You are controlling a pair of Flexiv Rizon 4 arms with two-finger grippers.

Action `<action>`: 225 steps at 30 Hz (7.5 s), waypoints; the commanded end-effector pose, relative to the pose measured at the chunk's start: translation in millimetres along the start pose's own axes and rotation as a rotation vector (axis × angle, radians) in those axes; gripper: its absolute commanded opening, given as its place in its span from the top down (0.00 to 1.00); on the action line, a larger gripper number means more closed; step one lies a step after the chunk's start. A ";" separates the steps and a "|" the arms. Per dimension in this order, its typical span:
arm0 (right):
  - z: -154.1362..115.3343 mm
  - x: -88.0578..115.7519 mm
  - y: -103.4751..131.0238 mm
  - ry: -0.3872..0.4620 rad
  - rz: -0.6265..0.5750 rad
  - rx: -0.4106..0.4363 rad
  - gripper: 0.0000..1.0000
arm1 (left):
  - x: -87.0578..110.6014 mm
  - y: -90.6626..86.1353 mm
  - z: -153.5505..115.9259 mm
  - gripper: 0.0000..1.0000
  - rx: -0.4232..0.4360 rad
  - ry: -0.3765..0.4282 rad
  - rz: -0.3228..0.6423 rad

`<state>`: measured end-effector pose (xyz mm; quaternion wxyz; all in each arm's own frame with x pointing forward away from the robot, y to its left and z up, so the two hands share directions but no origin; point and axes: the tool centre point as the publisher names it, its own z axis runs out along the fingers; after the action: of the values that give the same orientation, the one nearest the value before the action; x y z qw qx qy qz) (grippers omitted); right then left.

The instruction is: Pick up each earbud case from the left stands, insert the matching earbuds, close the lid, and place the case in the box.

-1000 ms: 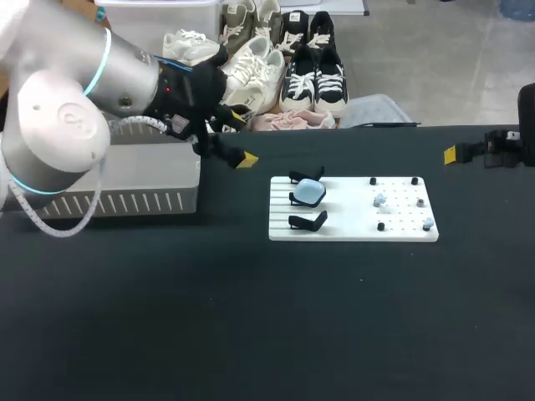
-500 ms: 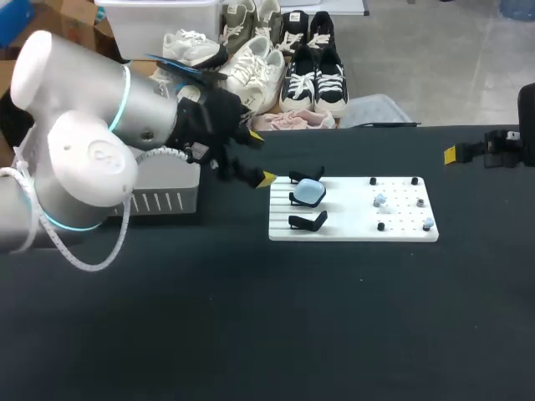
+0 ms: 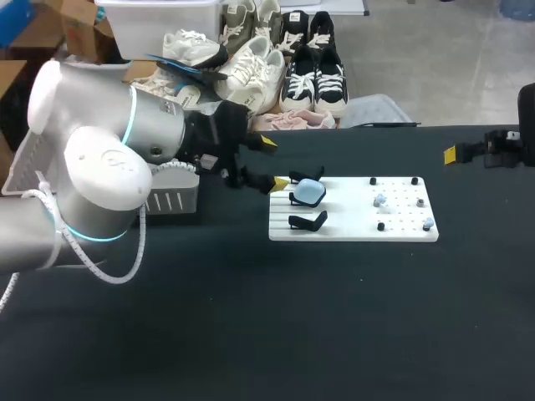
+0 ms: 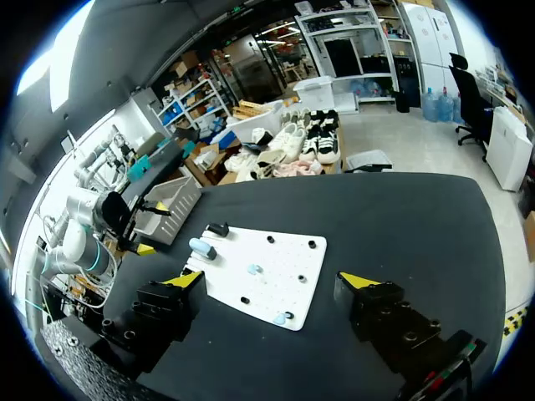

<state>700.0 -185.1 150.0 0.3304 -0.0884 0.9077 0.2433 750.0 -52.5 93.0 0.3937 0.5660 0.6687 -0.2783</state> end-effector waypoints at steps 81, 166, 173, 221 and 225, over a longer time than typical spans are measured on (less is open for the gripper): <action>0.0 0.0 0.0 0.000 0.000 0.000 0.00 | 27.5 3.9 61.9 0.00 0.131 -0.073 0.036; 0.0 0.0 0.0 0.000 0.000 0.000 0.00 | 40.2 2.8 86.9 0.44 0.213 -0.064 0.021; 0.0 0.0 0.0 0.000 0.000 0.000 0.00 | 40.1 0.9 87.4 0.52 0.219 -0.066 0.021; 0.0 0.0 0.0 0.000 0.000 0.000 0.00 | 29.7 4.3 80.3 1.00 0.173 -0.152 -0.006; 0.0 0.0 0.0 0.000 0.000 0.000 0.00 | 27.6 7.4 86.4 1.00 0.178 -0.160 -0.007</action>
<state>700.0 -185.1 150.0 0.3304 -0.0884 0.9077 0.2433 772.6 -103.5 26.3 0.3900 0.5739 0.6107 -0.3816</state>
